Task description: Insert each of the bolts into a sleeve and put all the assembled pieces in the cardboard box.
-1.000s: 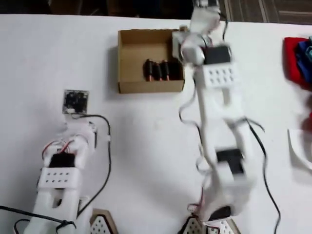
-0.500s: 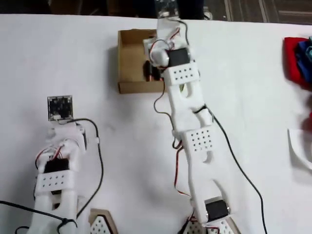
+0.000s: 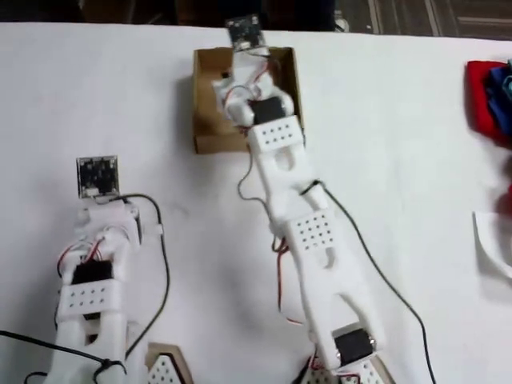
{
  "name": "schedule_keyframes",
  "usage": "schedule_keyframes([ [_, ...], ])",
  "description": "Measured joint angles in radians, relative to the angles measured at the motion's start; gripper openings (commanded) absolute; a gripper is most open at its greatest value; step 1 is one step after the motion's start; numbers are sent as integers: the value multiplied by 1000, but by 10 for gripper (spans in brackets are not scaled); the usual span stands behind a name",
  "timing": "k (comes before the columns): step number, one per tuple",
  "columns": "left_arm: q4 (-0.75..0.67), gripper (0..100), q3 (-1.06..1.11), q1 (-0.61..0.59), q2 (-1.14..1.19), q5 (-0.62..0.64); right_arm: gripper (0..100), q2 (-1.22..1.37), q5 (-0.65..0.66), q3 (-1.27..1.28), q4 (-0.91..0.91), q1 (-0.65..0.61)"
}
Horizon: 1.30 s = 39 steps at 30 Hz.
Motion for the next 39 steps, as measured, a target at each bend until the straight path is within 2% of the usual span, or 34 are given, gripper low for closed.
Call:
schedule_keyframes([
  [33, 0, 27, 0, 2, 0, 0, 20, 126, 0, -6, -6, -8],
  [39, 0, 27, 0, 2, 0, 0, 21, 126, -95, -6, 12, -3],
])
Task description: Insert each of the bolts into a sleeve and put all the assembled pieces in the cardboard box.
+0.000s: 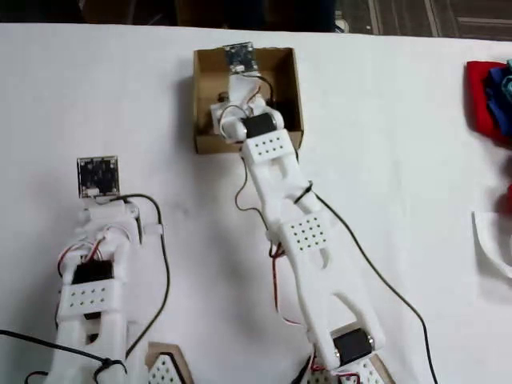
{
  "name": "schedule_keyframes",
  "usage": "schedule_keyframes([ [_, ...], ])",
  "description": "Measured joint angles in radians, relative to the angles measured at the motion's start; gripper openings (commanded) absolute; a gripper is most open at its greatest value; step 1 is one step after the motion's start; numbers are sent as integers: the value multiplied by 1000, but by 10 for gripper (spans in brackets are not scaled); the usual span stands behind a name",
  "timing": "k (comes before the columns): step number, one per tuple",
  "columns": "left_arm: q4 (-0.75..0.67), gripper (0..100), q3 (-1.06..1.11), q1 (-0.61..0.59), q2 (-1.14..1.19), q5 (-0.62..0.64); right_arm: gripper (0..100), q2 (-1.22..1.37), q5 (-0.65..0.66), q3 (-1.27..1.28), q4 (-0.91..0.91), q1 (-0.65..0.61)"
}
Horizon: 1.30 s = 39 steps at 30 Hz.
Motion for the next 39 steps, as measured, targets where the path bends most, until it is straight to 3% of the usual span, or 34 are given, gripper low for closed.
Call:
schedule_keyframes([
  [8, 0, 27, 0, -2, 0, 0, 117, 0, -12, -3, 0, 0],
  [16, 0, 27, 0, 0, 0, 0, 79, -9, -14, -29, 0, 3],
  [22, 0, 27, 0, -2, 0, 0, 19, -178, -14, -29, 15, 44],
  [26, 0, 27, 0, 0, 0, 0, 23, -328, -14, -31, 133, 115],
  [31, 3, 27, 0, 0, 0, 0, 23, -477, -15, -31, 434, 138],
  [35, 167, 27, -72, -2, -28, 0, 23, -588, -15, -31, 700, 135],
  [39, 500, 27, -264, 0, -153, -5, 19, -724, -15, 44, 733, 163],
])
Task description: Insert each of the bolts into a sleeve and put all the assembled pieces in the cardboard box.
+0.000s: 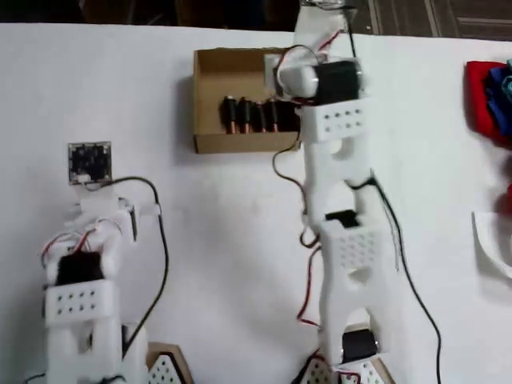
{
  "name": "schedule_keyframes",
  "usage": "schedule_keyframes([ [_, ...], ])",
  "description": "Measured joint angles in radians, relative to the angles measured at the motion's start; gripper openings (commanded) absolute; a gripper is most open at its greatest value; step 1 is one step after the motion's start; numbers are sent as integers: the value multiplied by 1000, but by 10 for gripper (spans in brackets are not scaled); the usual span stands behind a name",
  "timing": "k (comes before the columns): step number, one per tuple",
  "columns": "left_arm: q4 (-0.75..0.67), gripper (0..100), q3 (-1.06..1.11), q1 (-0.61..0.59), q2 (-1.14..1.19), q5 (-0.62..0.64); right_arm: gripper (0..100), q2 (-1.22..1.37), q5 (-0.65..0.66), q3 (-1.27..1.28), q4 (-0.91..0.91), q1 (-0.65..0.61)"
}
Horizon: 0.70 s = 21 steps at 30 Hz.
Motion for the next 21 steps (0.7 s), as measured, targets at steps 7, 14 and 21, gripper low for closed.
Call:
schedule_keyframes([
  [7, 385, 27, -78, -2, -319, -130, 20, -557, 0, 505, 2, 18],
  [14, 583, 27, 41, -3, -686, -222, 21, -1272, 0, 1445, -37, 35],
  [21, 445, 27, 287, -3, -718, -227, 21, -1745, 0, 2280, -379, 167],
])
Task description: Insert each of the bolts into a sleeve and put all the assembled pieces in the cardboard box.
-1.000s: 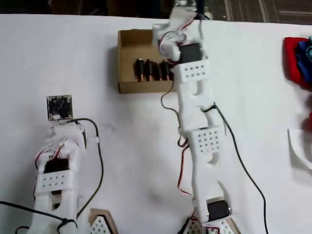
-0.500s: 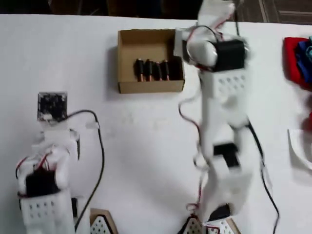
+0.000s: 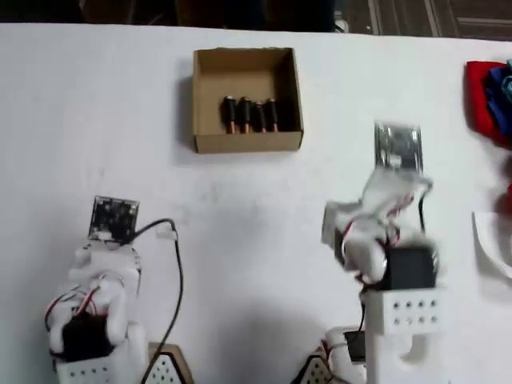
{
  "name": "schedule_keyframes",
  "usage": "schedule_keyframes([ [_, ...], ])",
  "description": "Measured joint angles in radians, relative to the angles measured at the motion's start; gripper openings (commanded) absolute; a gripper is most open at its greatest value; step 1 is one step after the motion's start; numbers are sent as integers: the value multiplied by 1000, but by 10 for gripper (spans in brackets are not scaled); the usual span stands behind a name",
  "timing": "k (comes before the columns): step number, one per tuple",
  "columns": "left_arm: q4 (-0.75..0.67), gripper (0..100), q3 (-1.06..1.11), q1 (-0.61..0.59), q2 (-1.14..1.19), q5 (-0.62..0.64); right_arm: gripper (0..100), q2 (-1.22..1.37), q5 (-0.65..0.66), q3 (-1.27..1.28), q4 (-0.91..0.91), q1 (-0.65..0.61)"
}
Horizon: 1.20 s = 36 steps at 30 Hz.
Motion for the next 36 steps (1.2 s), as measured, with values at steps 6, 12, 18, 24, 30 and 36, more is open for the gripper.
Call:
schedule_keyframes([
  [6, -137, 27, 195, 3, 0, 0, 21, -316, 0, 592, -239, 40],
  [12, -51, 27, 201, 3, 0, 3, 21, -669, 0, 891, -183, 43],
  [18, -15, 26, 201, 3, 0, 3, 20, -729, 0, 898, -118, 44],
  [24, -15, 26, 201, 3, 0, 3, 20, -729, 0, 898, -118, 44],
  [30, -15, 26, 201, 3, 0, 3, 20, -729, 0, 898, -118, 44],
  [36, -15, 27, 201, 3, 0, 3, 20, -729, 0, 898, -118, 44],
])
